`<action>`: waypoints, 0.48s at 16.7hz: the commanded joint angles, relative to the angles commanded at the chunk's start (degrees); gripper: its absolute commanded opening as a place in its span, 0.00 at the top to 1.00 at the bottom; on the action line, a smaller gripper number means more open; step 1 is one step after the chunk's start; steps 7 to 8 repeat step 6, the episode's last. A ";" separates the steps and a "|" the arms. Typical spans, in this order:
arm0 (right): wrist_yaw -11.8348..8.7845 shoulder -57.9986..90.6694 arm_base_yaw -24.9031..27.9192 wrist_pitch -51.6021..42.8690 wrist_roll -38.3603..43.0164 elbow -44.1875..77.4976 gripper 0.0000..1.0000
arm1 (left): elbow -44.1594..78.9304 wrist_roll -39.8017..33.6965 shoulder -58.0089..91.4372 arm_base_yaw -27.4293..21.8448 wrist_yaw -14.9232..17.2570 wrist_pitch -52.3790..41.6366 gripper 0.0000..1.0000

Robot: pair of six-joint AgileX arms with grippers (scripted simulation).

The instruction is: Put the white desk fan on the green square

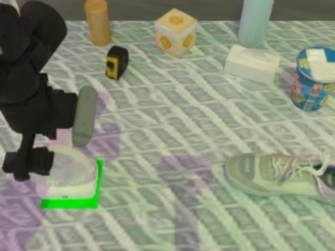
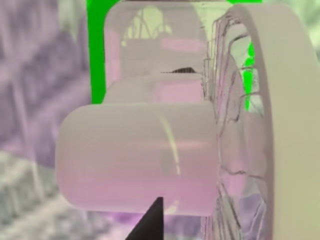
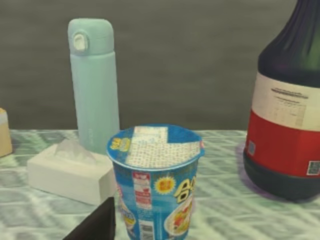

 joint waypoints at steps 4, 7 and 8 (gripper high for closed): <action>0.00 0.00 0.00 0.00 0.00 0.00 0.00 | 0.00 0.00 0.00 0.00 0.00 0.00 0.00; 0.00 0.00 0.00 0.00 0.00 0.00 0.00 | 0.00 0.00 0.00 0.00 0.00 0.00 0.00; 0.00 0.00 0.00 0.00 0.00 0.00 0.00 | 0.00 0.00 0.00 0.00 0.00 0.00 0.00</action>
